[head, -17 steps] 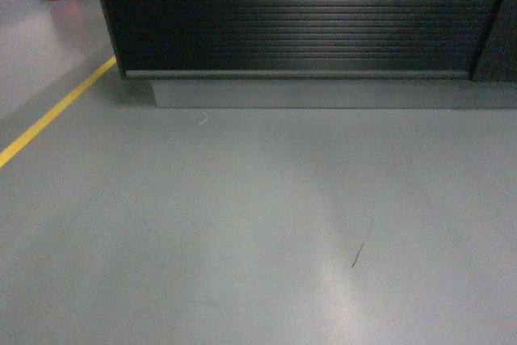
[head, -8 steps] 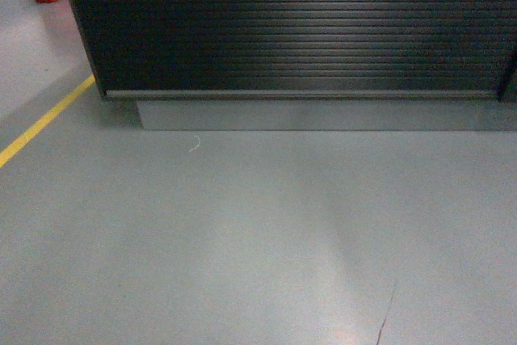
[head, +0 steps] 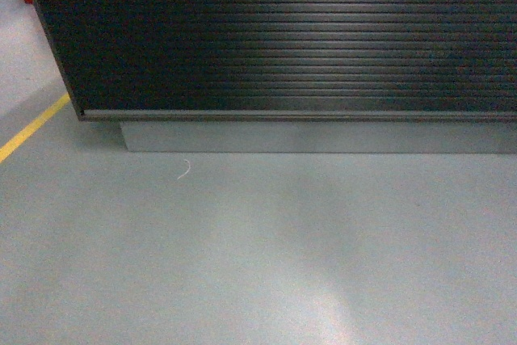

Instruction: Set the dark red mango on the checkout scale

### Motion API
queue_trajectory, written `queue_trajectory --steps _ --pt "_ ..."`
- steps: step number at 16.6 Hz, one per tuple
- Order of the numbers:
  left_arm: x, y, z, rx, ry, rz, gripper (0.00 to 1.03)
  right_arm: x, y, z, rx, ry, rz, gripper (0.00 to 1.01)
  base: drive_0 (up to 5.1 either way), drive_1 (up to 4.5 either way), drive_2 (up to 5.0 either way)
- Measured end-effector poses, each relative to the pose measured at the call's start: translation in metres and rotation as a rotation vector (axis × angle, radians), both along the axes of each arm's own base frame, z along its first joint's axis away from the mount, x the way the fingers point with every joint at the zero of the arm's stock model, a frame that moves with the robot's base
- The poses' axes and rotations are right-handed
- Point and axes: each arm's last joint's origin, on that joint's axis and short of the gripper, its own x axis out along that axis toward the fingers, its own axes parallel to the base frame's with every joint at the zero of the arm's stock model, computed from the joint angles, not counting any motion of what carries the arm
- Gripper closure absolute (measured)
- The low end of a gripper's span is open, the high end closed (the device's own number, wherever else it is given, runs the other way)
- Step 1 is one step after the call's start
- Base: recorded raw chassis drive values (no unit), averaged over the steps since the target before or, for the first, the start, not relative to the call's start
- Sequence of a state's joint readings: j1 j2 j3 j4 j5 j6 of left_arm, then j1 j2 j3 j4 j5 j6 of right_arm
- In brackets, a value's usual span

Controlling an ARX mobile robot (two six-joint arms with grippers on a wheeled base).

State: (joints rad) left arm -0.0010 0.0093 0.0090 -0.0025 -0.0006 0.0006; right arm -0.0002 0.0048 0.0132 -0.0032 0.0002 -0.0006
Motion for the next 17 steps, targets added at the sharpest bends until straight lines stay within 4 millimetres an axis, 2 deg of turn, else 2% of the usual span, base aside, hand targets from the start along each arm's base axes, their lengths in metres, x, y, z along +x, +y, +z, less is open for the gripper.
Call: queue_trajectory --steps 17 --pt "0.0000 0.0000 0.0000 0.000 0.000 0.001 0.05 0.0000 0.0000 -0.0003 0.000 0.003 0.000 0.03 0.0 4.33 -4.3"
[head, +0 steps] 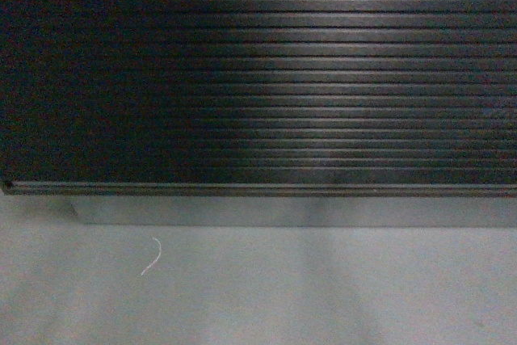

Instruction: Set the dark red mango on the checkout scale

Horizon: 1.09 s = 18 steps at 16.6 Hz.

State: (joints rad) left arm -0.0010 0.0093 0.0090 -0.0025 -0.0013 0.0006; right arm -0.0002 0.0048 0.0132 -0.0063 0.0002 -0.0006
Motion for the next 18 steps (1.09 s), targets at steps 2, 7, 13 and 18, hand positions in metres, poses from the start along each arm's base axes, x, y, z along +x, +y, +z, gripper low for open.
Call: queue_trajectory --steps 2,7,13,18 --pt "0.0000 0.0000 -0.0003 0.000 0.003 -0.002 0.05 0.0000 0.0000 0.0002 0.000 -0.002 0.000 0.03 0.0 3.77 -3.8" --pt "0.0000 0.0000 -0.0002 0.000 0.002 -0.002 0.05 0.0000 0.0000 0.0002 0.000 -0.002 0.000 0.03 0.0 0.99 -1.0" --pt "0.0000 0.0000 0.0000 0.000 0.000 -0.001 0.05 0.0000 0.0000 0.0002 0.000 -0.002 0.000 0.03 0.0 0.00 0.0" --pt "0.0000 0.0000 0.0000 0.000 0.000 -0.001 0.05 0.0000 0.0000 0.0002 0.000 -0.002 0.000 0.03 0.0 2.18 -2.2"
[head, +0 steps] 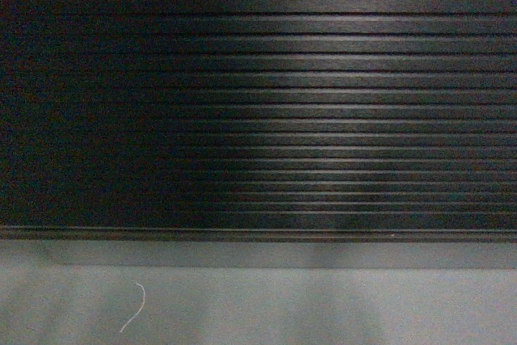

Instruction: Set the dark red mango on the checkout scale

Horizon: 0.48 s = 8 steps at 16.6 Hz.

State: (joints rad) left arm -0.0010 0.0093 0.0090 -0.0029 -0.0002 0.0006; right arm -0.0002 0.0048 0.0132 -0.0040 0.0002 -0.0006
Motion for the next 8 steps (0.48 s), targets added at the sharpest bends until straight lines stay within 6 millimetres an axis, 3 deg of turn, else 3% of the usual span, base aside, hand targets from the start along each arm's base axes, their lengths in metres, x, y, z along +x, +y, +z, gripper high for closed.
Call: queue_trajectory --steps 8 --pt "0.0000 0.0000 0.0000 0.000 0.000 0.000 0.05 0.0000 0.0000 0.0001 0.000 -0.001 0.000 0.03 0.1 3.11 -3.0"
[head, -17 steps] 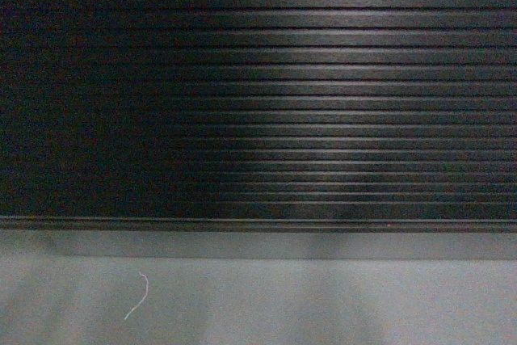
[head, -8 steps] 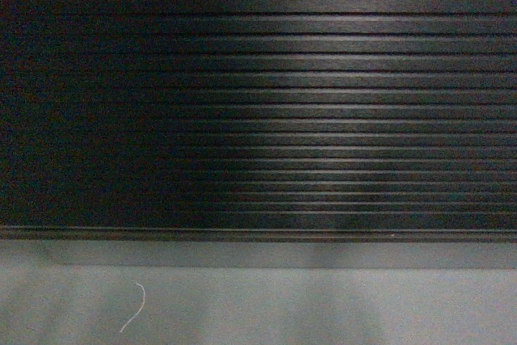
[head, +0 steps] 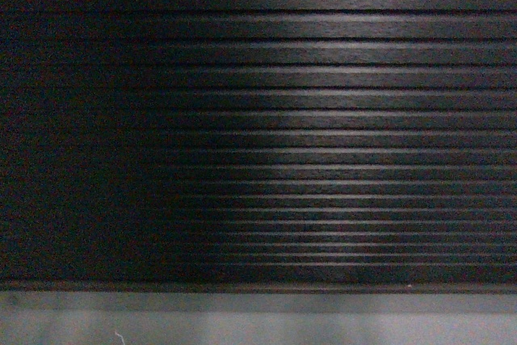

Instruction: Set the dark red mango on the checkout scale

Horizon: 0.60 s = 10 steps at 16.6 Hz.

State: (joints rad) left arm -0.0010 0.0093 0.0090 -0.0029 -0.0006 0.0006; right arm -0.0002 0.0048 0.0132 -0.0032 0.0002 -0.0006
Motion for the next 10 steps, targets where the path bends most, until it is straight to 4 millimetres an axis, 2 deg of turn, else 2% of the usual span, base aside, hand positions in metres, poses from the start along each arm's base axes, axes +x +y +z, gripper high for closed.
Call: queue_trajectory --steps 10 --pt "0.0000 0.0000 -0.0001 0.000 0.001 0.000 0.05 0.0000 0.0000 -0.0001 0.000 0.001 0.000 0.03 0.0 0.00 0.0"
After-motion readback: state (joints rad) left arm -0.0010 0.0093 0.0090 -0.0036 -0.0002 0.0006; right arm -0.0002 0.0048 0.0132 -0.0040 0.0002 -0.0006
